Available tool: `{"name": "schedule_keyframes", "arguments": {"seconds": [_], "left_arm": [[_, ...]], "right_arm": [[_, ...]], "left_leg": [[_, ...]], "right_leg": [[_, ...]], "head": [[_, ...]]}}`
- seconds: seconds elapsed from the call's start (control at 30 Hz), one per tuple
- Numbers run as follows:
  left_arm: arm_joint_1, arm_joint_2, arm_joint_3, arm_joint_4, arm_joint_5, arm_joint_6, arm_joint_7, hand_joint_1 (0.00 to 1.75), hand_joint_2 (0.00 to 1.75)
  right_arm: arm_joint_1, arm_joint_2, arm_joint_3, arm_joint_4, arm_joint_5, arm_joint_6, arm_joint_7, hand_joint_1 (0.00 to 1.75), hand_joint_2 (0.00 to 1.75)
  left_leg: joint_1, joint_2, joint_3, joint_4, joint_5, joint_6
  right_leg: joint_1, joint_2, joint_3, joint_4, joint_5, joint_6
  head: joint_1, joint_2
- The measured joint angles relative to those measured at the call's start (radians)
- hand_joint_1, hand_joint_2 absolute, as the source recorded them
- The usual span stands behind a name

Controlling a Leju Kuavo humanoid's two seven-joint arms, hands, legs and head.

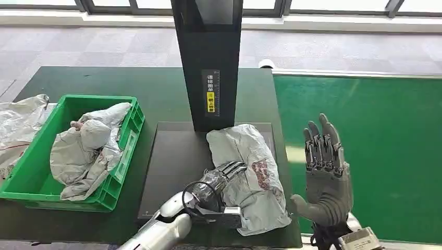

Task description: Moved the parcel from conveyor to table for the left to box.

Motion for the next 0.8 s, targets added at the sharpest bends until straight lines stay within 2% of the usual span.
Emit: {"name": "schedule_keyframes", "arguments": {"seconds": [0.03,0.23,0.47,0.6,0.8], "left_arm": [[-0.004,-0.002,-0.006,0.008,0.000,-0.001,0.000,1.75,1.75],[-0.016,-0.006,-0.032,0.043,-0.009,0.043,0.003,1.75,1.75],[-0.012,-0.007,-0.033,0.056,-0.036,0.114,-0.024,1.75,1.75],[-0.014,-0.007,-0.032,0.056,-0.047,0.117,-0.027,1.75,1.75],[-0.010,-0.007,-0.027,0.056,-0.055,0.148,-0.039,1.75,1.75]], "right_arm": [[-0.001,0.000,0.000,0.001,0.000,0.000,0.000,0.00,1.75],[-0.020,-0.001,0.002,0.013,0.000,0.003,0.000,0.00,1.75],[-0.046,-0.002,0.019,0.042,-0.009,-0.007,0.000,0.00,1.75],[-0.055,-0.003,0.021,0.054,-0.008,-0.009,0.000,0.00,1.75],[-0.072,-0.003,0.026,0.074,-0.008,-0.009,0.000,0.00,1.75]], "left_leg": [[0.000,0.000,0.001,0.000,0.000,0.000],[0.000,0.000,-0.002,0.000,-0.002,0.002],[0.000,0.000,-0.001,0.000,-0.002,0.001],[0.000,0.000,0.007,0.000,-0.002,0.001],[0.000,0.000,0.007,0.000,-0.002,0.001]], "right_leg": [[0.000,0.000,0.001,0.000,0.000,0.000],[0.000,0.000,0.007,0.000,-0.002,0.001],[0.000,0.000,0.007,0.000,-0.002,0.001],[0.000,0.000,0.007,0.000,-0.002,0.001],[0.000,0.000,0.007,0.000,-0.002,0.001]], "head": [[0.000,0.000],[0.000,0.000],[0.000,0.000],[0.000,0.000],[0.000,0.000]]}}
